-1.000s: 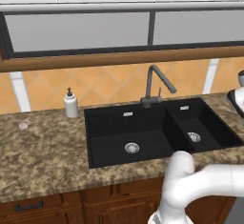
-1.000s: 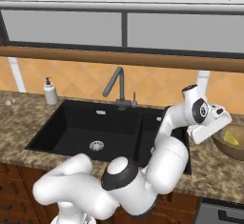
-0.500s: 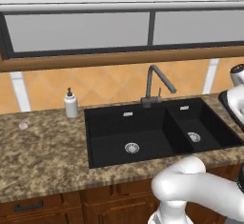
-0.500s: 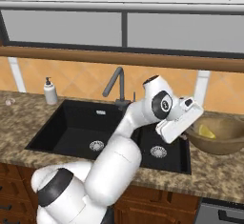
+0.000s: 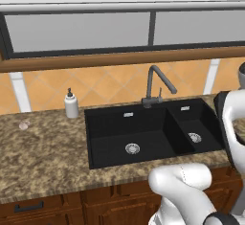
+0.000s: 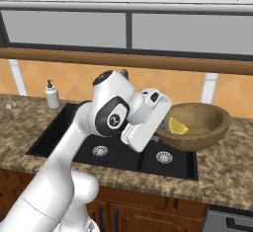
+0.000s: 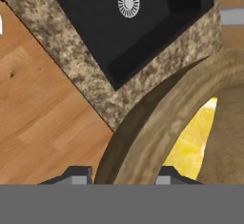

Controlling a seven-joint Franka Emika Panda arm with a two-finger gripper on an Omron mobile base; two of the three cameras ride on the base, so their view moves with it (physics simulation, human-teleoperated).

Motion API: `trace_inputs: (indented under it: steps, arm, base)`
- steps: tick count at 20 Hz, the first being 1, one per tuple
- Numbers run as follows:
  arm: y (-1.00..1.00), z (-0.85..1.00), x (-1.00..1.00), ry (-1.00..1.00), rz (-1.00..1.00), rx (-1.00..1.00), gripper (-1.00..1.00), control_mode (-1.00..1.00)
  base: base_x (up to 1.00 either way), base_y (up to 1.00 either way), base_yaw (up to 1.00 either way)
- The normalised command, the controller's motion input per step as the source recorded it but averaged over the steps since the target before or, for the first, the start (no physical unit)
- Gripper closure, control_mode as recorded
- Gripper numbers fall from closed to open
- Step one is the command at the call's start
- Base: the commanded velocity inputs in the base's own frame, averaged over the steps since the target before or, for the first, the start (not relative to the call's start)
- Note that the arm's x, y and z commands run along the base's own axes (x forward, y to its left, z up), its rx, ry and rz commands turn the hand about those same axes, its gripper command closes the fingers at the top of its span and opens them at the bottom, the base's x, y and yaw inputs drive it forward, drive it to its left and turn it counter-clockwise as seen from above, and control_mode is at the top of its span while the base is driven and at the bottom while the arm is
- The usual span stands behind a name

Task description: Pick the lemon wedge from the sink and place it in the bowl. Then pick the bowl and place it in the microwave. Then close the microwave door and press the start button.

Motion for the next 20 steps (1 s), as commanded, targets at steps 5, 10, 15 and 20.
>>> trace_inputs:
  steps: [5, 10, 15, 20]
  arm:
    - [1.0, 0.71, -0.53, -0.03, 0.21, 0.01, 1.0, -1.0]
    - [1.0, 0.67, -0.51, 0.0, 0.18, 0.06, 1.0, -1.0]
    - [1.0, 0.57, -0.31, 0.03, 0.14, 0.02, 1.0, -1.0]
    - [1.0, 0.14, -0.44, 0.0, 0.21, 0.11, 1.0, -1.0]
  base:
    - [0.0, 0.0, 0.0]
    - [0.0, 0.0, 0.0]
    - [0.0, 0.0, 0.0]
    - [0.0, 0.0, 0.0]
